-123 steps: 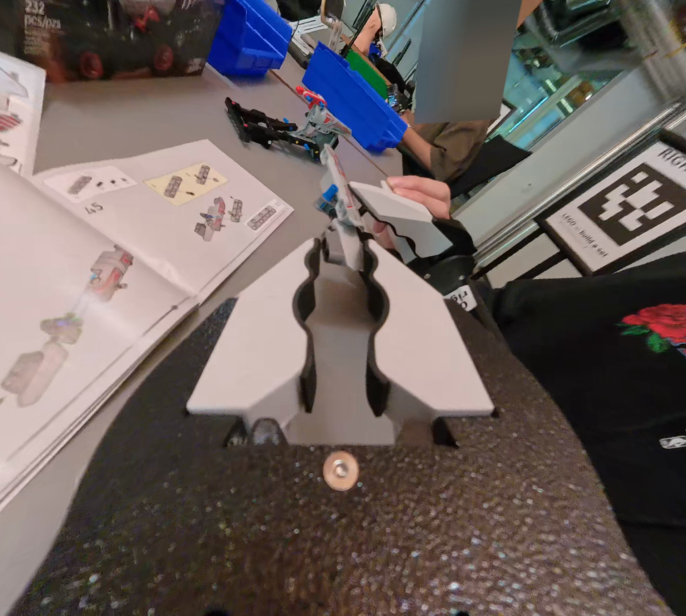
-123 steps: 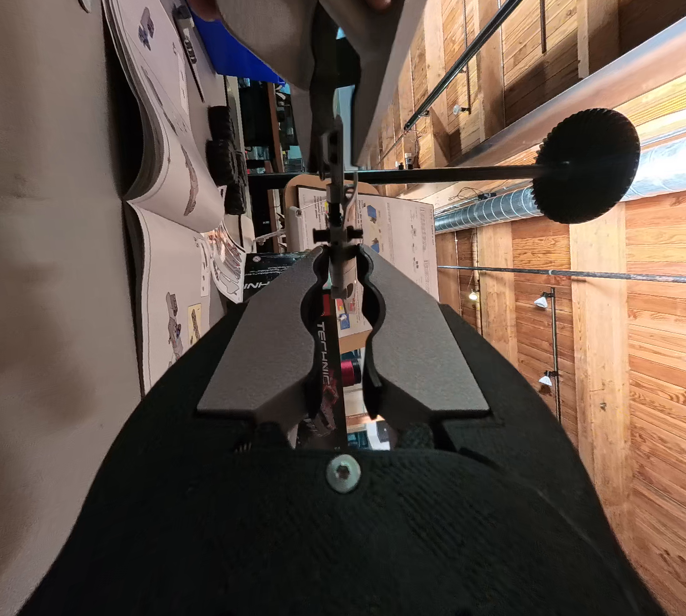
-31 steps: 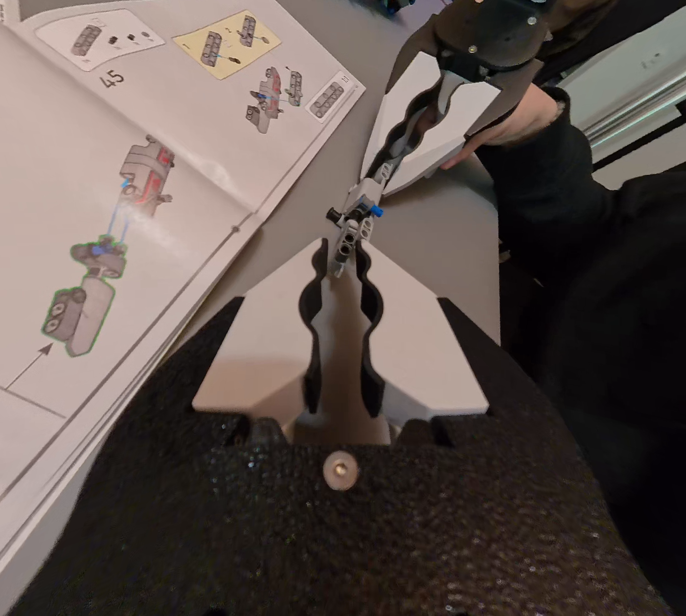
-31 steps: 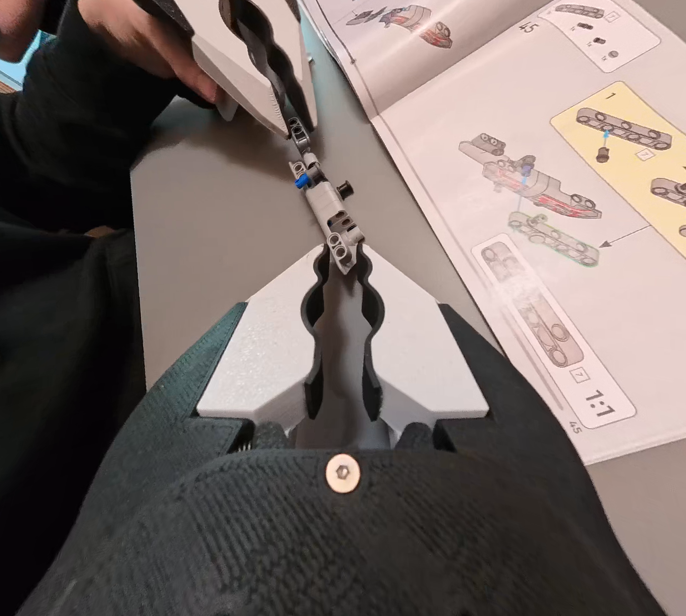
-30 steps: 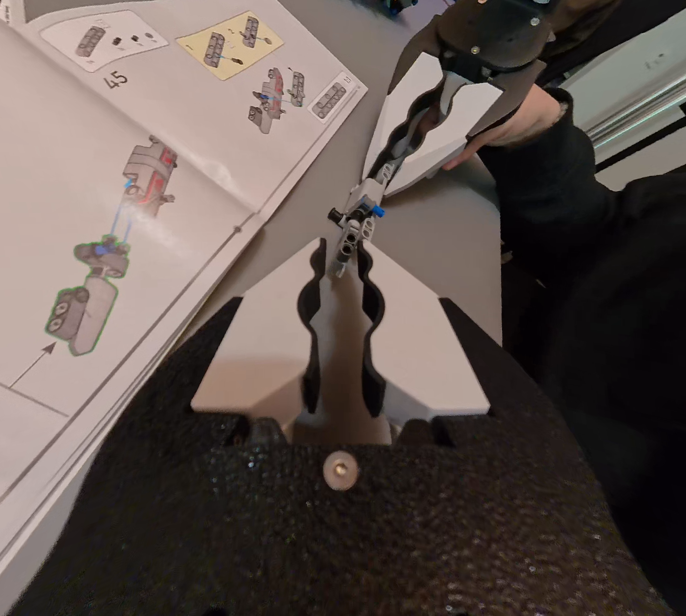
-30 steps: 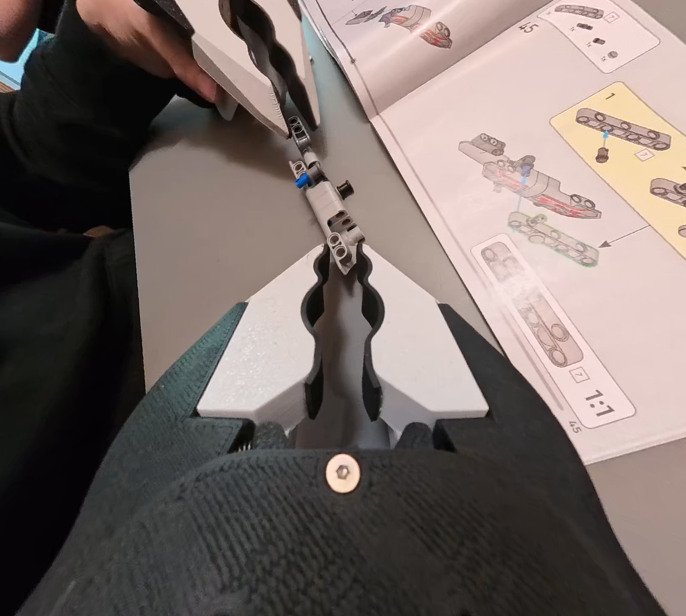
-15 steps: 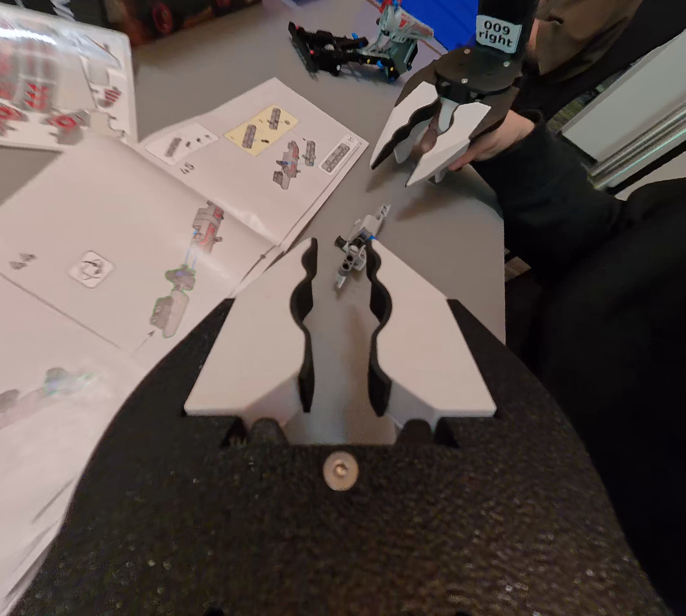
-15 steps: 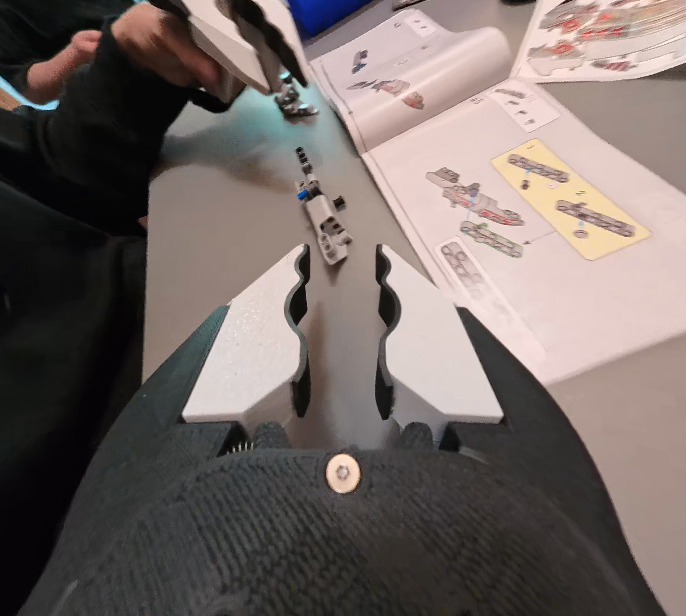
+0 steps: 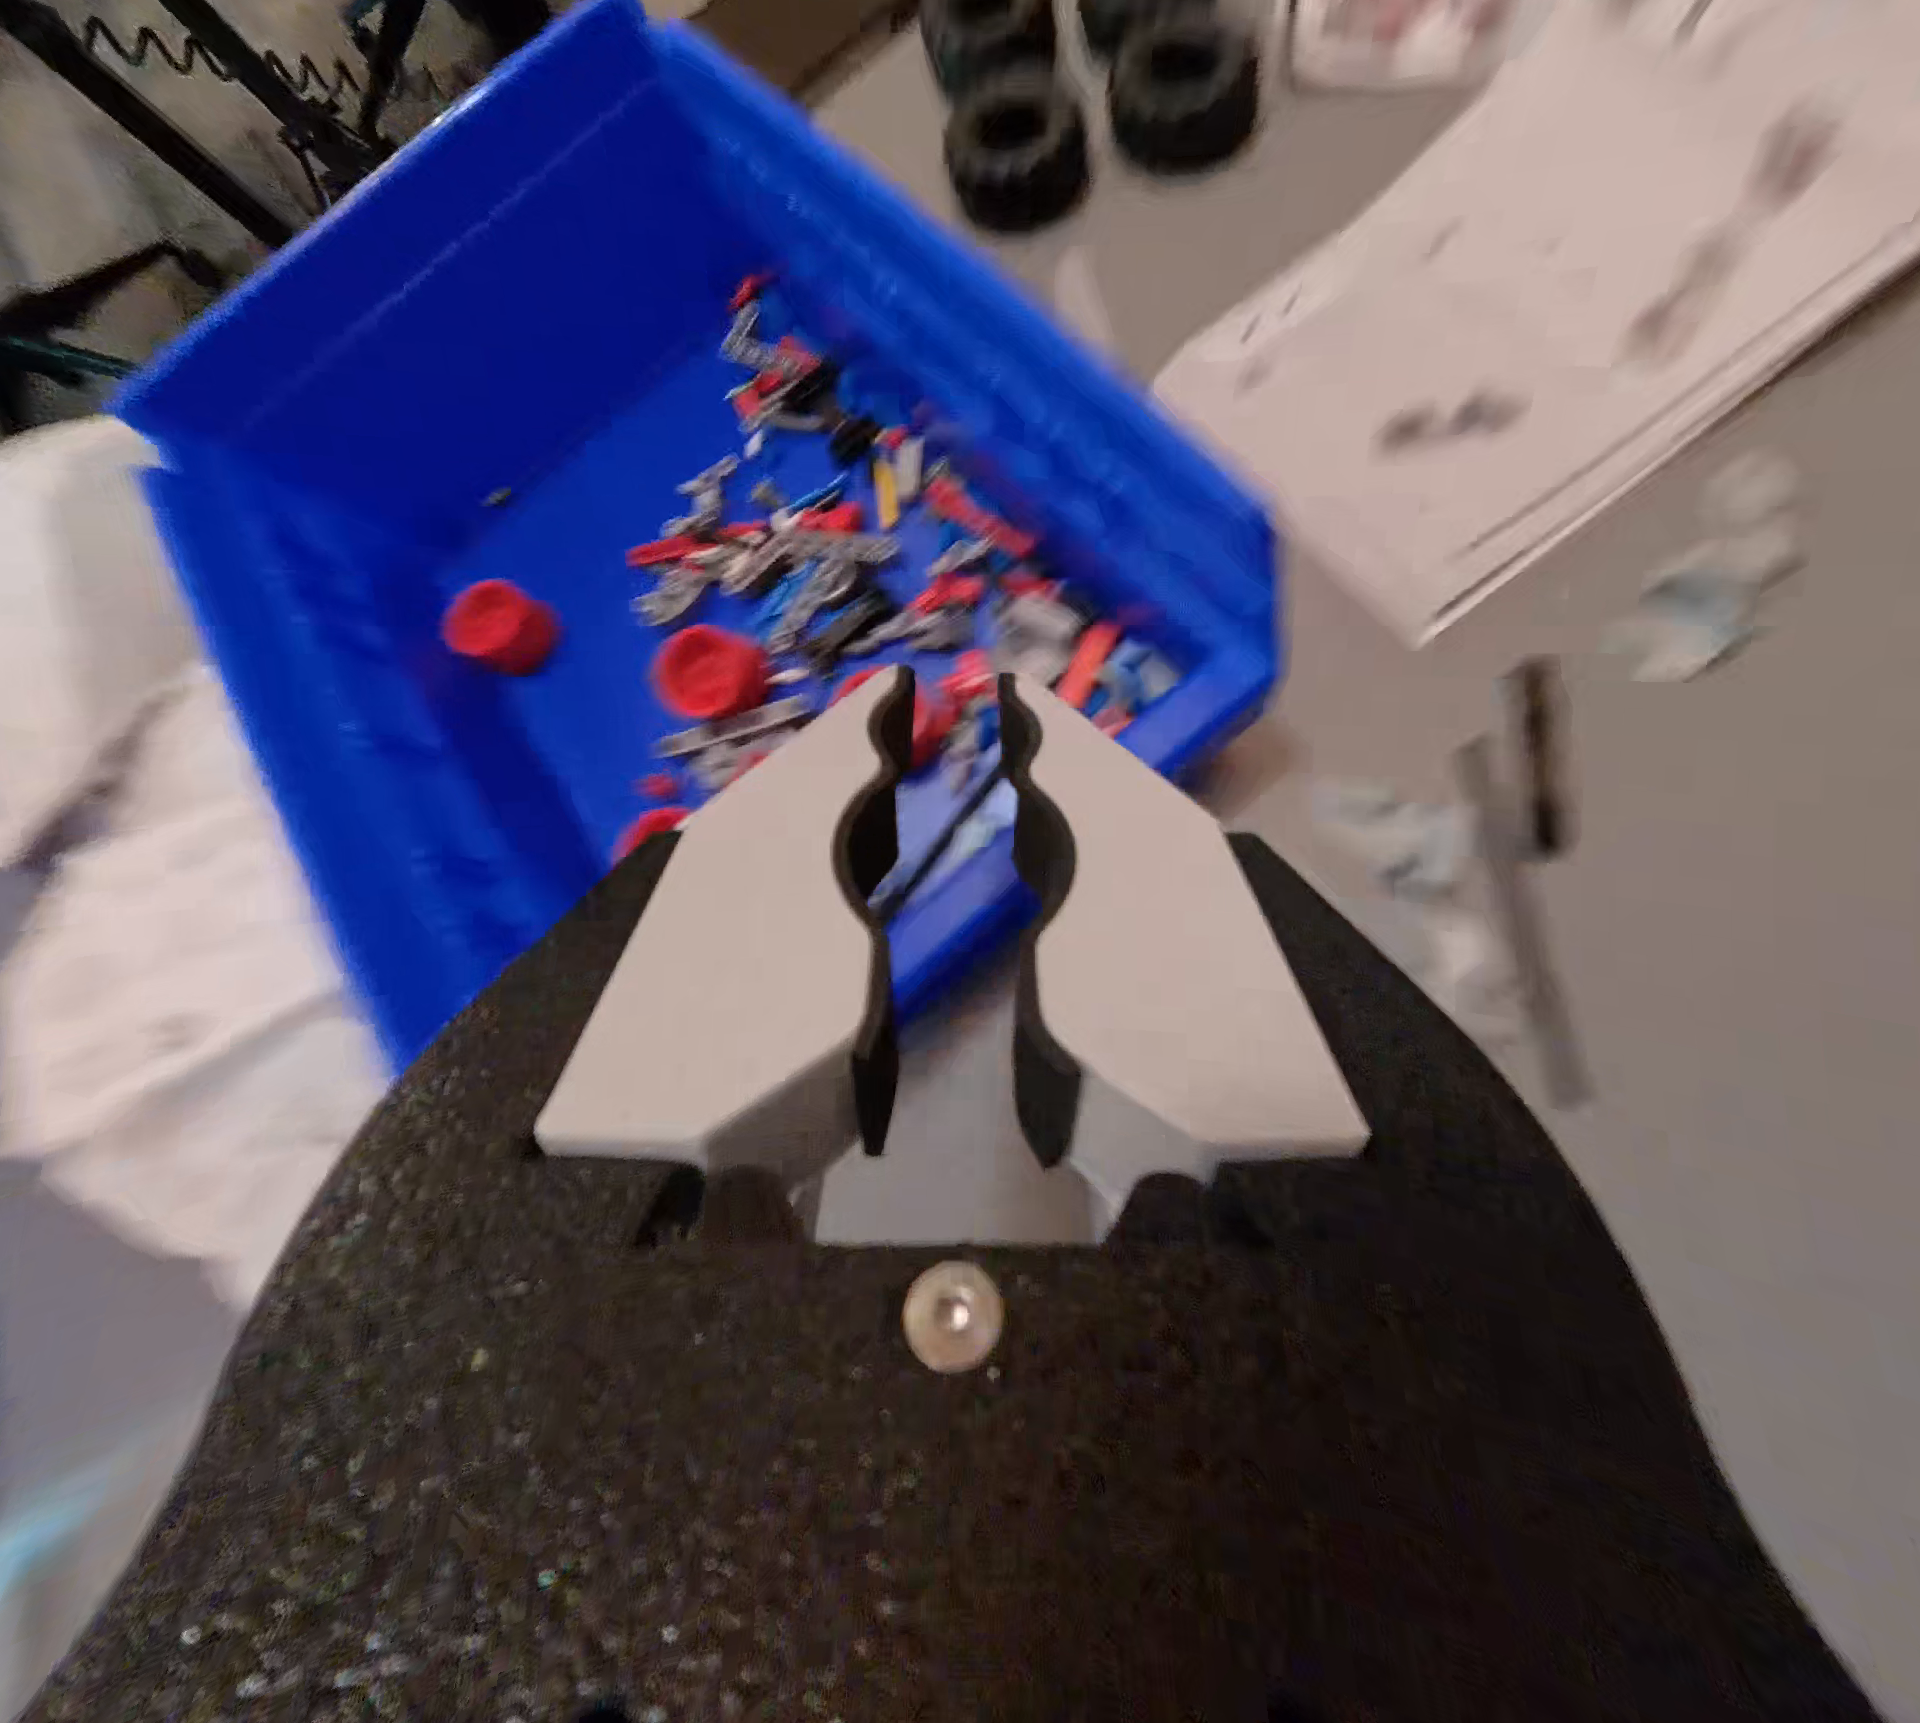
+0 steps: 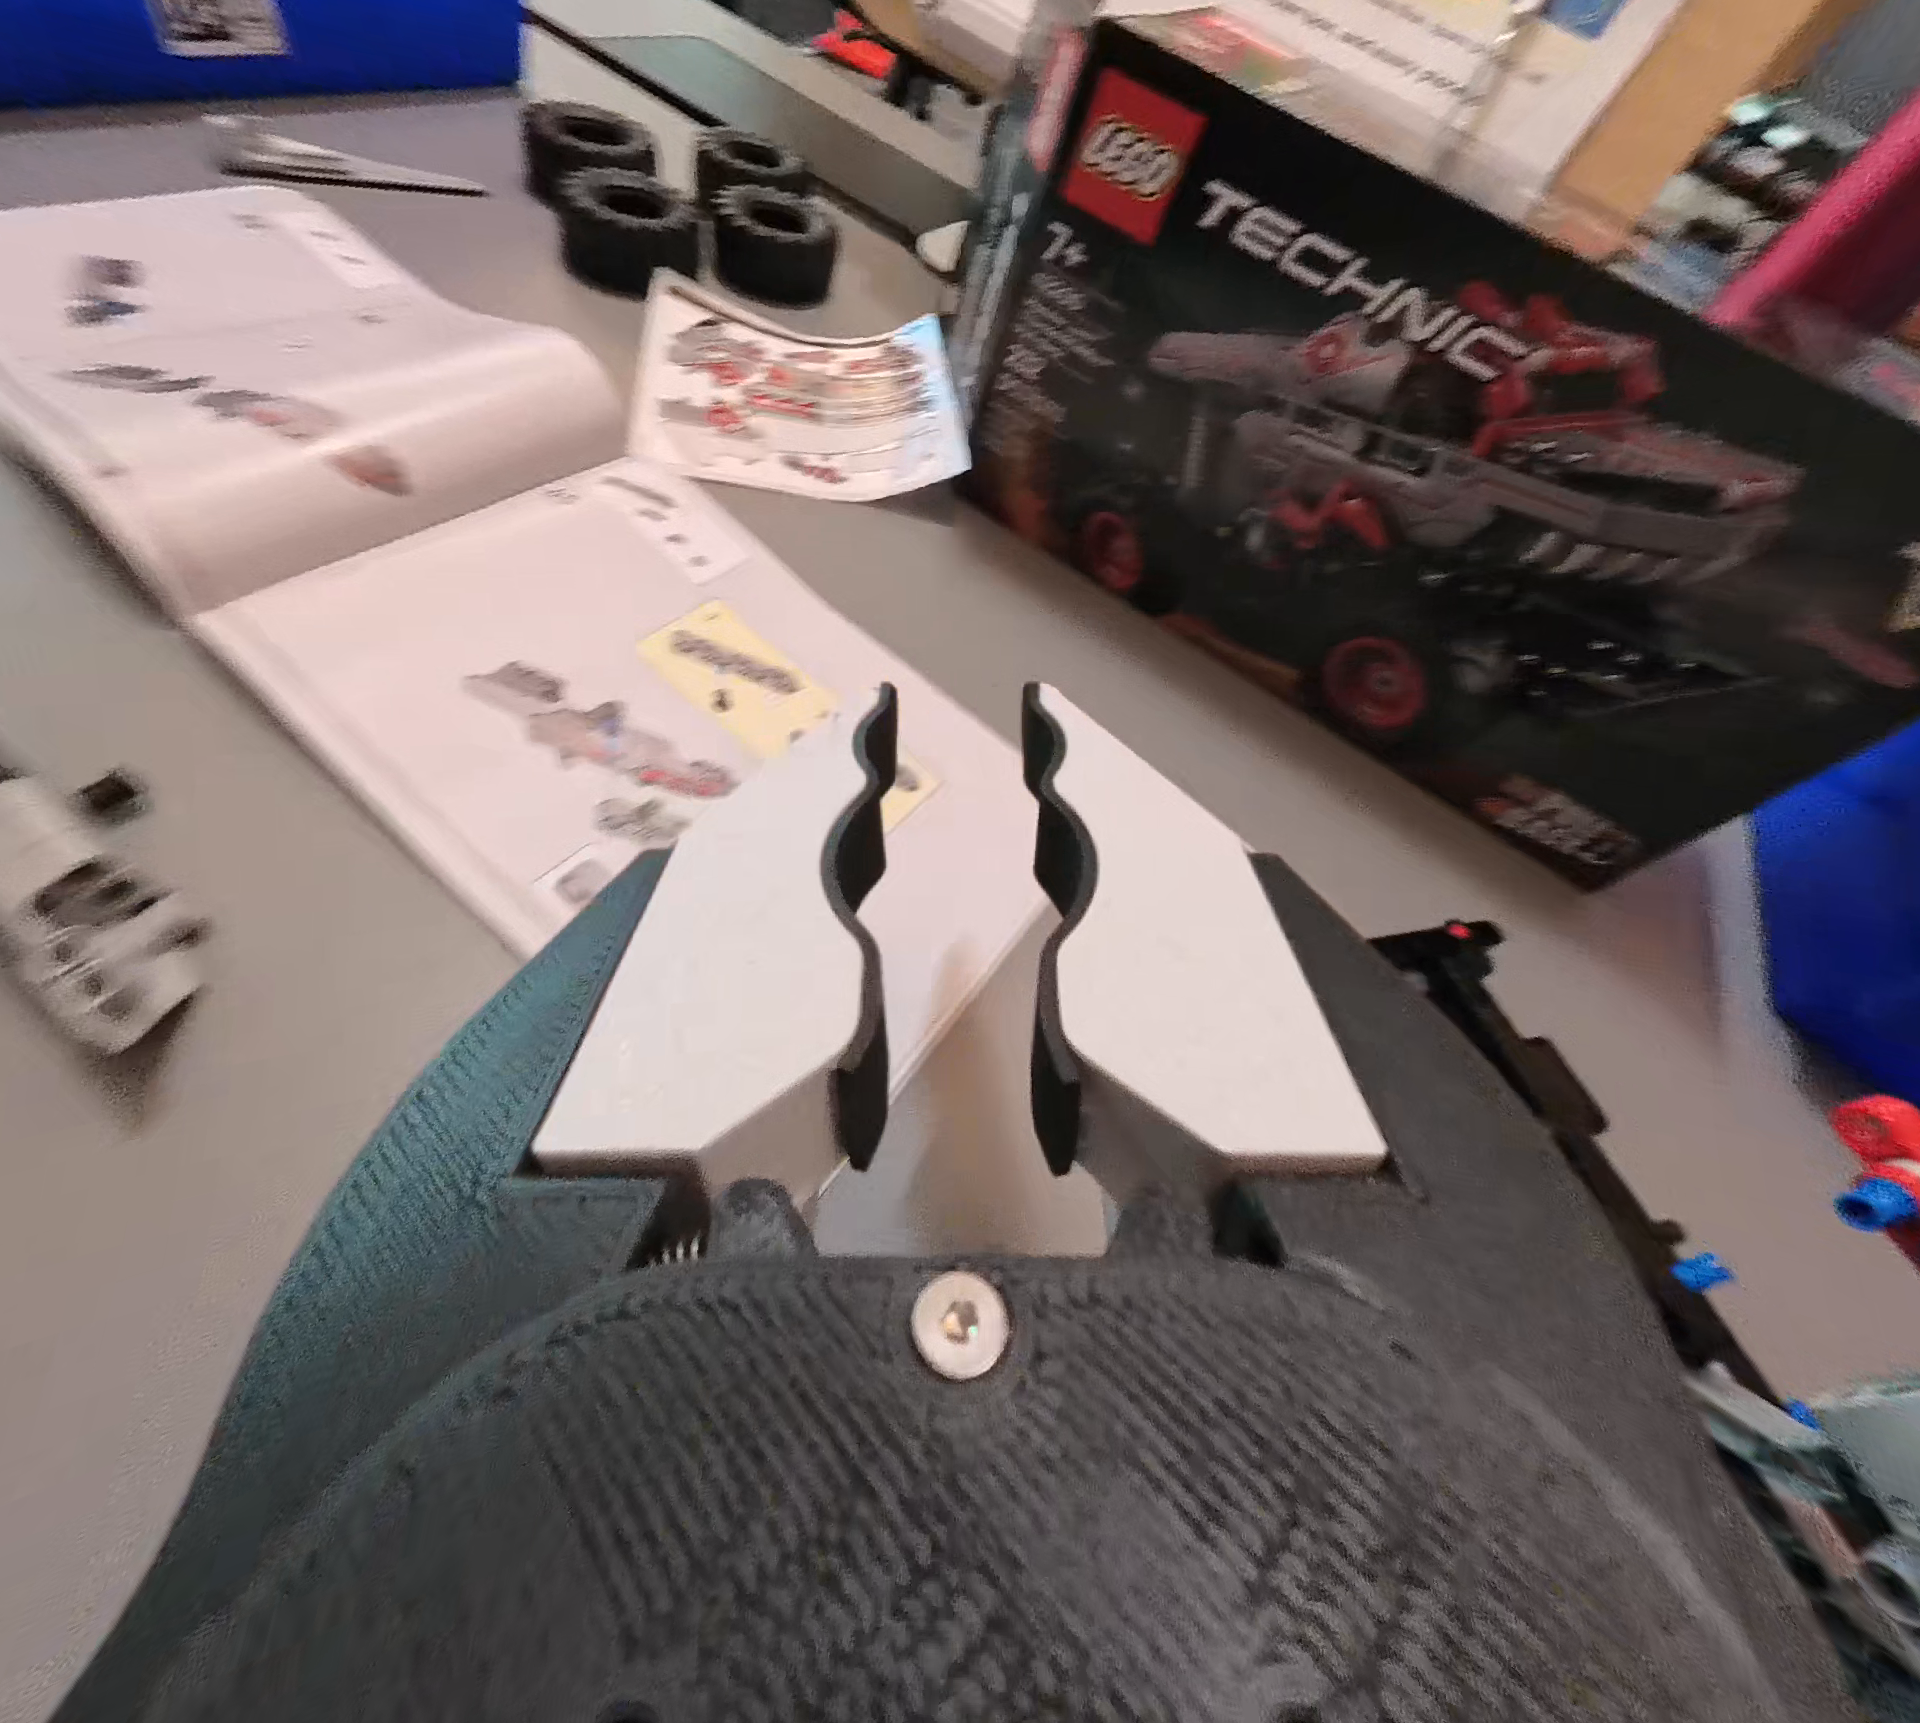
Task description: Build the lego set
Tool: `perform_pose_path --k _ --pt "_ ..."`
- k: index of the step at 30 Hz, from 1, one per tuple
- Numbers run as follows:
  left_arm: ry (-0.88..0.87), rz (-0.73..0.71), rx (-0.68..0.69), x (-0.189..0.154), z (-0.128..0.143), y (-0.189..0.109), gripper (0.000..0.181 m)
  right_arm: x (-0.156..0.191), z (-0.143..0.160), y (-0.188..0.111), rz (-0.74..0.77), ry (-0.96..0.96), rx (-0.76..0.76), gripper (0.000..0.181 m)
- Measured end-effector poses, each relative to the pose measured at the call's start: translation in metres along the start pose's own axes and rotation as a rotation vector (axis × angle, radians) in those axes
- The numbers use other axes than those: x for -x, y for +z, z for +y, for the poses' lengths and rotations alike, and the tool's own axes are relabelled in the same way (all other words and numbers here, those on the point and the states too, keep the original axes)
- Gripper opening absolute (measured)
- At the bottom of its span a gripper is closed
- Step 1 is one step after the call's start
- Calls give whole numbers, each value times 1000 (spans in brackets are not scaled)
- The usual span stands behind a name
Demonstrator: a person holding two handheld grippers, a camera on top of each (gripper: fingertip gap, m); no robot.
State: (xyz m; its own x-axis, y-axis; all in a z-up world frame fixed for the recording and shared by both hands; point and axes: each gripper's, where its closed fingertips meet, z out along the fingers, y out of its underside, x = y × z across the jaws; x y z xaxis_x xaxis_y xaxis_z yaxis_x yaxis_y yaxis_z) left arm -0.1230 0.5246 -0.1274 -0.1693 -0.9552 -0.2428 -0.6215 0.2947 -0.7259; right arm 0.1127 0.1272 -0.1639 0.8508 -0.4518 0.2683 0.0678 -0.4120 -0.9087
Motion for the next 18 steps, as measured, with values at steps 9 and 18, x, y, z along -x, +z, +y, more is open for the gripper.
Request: perform_pose_path --k 9,18 --pt "690 284 518 59 53 70 22 -12 6 1 148 -148 -14 19" --pt "775 375 659 66 73 108 7 -13 3 -5 181 -259 -79 17"
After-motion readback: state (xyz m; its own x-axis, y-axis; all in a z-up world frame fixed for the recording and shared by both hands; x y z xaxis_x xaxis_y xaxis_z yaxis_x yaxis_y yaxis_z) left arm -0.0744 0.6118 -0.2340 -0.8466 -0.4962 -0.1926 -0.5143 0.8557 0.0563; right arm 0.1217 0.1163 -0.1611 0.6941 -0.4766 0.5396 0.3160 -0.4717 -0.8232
